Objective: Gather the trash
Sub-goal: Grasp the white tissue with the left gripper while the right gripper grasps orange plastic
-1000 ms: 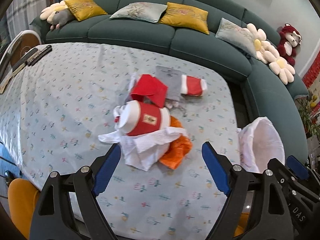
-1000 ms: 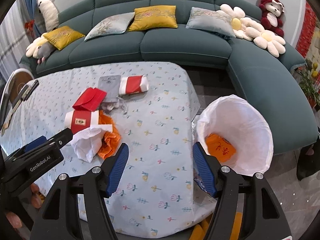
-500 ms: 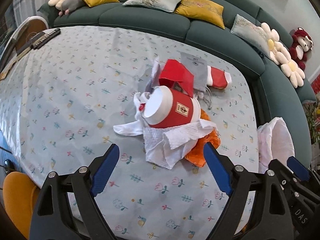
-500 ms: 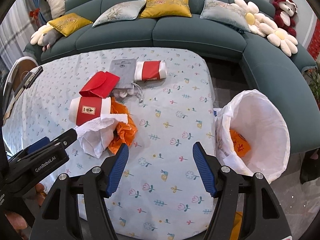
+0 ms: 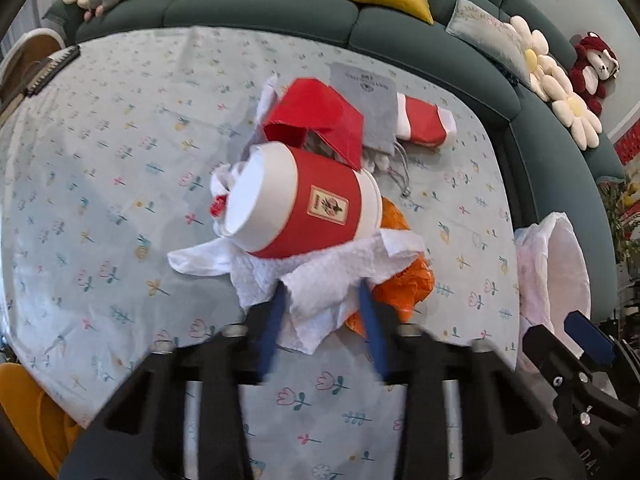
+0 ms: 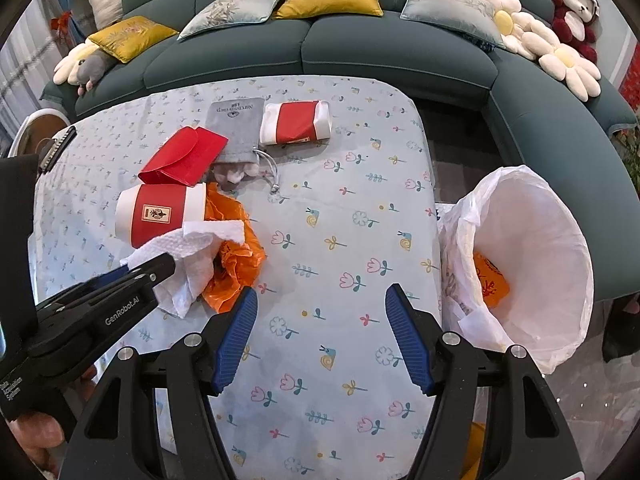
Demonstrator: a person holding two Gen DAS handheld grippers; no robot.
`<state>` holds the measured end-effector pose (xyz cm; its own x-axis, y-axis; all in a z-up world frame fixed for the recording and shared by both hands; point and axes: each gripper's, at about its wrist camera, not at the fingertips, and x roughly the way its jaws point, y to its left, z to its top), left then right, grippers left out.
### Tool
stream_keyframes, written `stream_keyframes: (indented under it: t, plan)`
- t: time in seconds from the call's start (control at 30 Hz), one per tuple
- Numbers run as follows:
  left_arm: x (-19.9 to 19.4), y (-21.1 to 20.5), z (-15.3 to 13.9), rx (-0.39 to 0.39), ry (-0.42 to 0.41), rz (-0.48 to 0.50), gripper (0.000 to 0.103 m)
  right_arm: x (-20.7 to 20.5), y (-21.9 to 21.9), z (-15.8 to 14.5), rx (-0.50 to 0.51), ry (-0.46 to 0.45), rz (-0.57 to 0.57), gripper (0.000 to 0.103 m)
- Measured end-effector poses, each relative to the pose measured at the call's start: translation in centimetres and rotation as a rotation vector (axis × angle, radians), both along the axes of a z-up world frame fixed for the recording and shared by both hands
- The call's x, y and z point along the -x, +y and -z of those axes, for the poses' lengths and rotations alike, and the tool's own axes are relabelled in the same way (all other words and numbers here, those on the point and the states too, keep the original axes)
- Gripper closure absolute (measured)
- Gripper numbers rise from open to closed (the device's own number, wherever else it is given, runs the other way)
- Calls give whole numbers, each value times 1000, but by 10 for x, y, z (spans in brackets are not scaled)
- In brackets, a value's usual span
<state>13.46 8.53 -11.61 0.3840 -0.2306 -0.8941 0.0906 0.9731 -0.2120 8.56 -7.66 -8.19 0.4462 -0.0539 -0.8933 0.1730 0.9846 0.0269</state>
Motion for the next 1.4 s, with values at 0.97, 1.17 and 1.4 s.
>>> stream_keyframes:
  t: [0.97, 1.17, 1.4]
  plan:
    - [7, 17, -27, 116, -27, -43, 54, 4, 8, -2, -14, -12, -6, 39]
    - [-9, 6, -8, 100, 22, -40, 87, -15, 12, 15, -37, 5, -25, 39]
    - [-8, 12, -12, 93, 11, -26, 101, -44, 21, 39, -114, 38, -38, 39]
